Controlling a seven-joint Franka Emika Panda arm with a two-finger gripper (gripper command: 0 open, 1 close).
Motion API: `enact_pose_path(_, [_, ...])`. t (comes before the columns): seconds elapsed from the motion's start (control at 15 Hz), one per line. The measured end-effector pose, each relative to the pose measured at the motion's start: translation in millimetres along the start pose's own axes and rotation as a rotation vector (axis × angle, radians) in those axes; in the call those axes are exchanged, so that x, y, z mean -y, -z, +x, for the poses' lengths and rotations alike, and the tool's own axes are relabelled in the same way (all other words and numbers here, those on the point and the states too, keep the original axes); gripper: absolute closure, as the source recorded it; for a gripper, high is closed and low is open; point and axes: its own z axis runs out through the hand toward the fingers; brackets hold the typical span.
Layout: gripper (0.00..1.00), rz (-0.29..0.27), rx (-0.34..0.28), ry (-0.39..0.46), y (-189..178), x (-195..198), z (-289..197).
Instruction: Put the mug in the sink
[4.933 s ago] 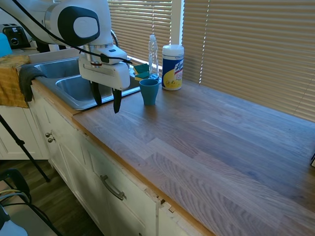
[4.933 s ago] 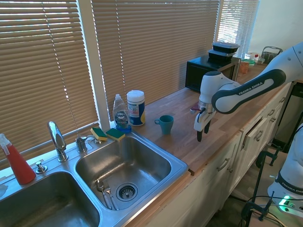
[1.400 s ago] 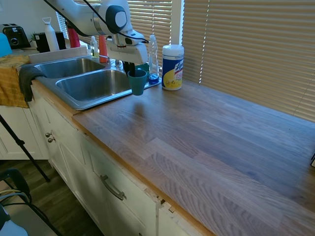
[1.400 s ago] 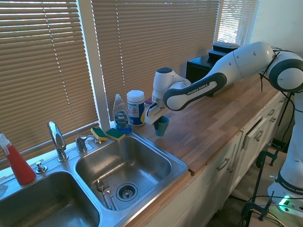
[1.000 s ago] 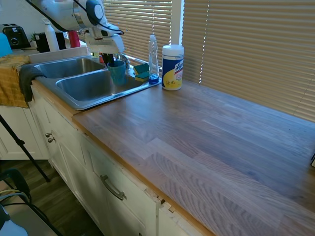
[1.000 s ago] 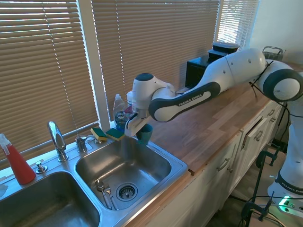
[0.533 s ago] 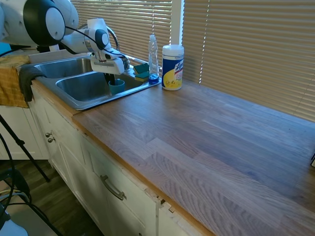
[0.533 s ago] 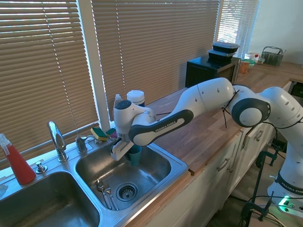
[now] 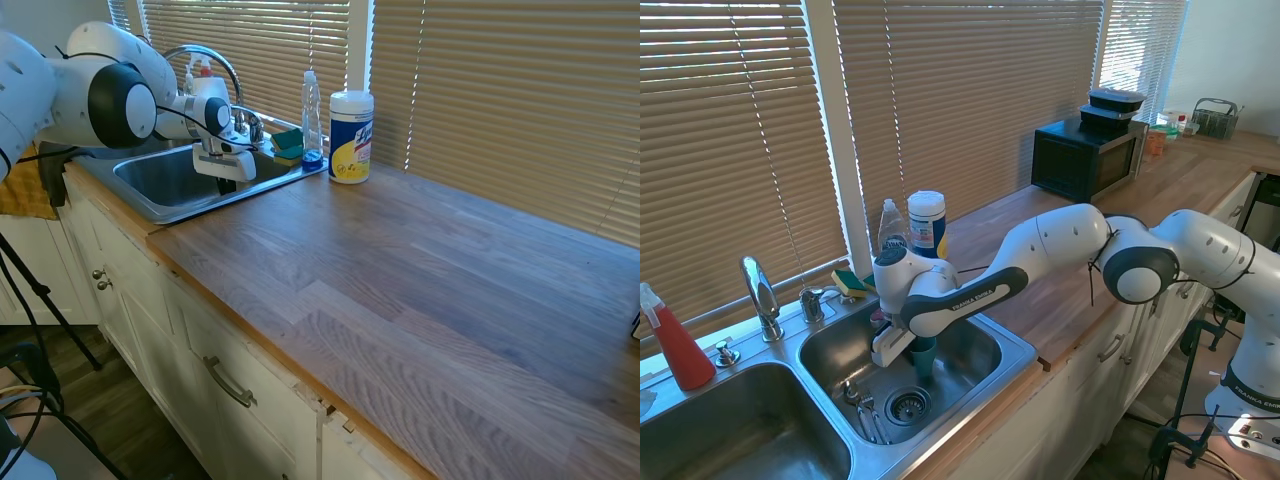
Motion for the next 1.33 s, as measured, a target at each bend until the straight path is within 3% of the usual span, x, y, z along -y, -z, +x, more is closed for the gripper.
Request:
enact_pose_path(0.27, [1.0,-0.012,0.009,-0.005,-10.2,1.8,0.4])
enact_pose_path(0.33, [0.0,-0.014,0.01,-0.005,-11.3,1.9,0.5])
enact_pose_path(0.8, [0.0,-0.034,0.021,-0.01,-16.1,-0.2,3.2])
enact_pose_path(1.33, [0.0,-0.01,0.016,-0.011,11.6,4.7,11.0])
